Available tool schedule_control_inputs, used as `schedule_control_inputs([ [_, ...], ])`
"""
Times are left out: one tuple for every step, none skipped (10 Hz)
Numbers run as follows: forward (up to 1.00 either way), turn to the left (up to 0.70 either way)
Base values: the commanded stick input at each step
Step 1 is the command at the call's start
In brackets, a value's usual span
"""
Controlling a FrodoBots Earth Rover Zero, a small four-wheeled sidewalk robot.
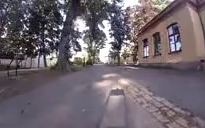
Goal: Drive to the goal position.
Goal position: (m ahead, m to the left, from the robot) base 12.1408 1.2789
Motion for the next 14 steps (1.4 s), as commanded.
schedule_control_inputs([
  [0.45,0.0],
  [0.45,0.0],
  [0.45,0.0],
  [0.45,0.0],
  [0.45,0.0],
  [0.45,0.0],
  [0.45,0.0],
  [0.45,0.0],
  [0.45,0.0],
  [0.45,0.0],
  [0.45,0.0],
  [0.45,0.0],
  [0.45,0.0],
  [0.45,0.0],
])
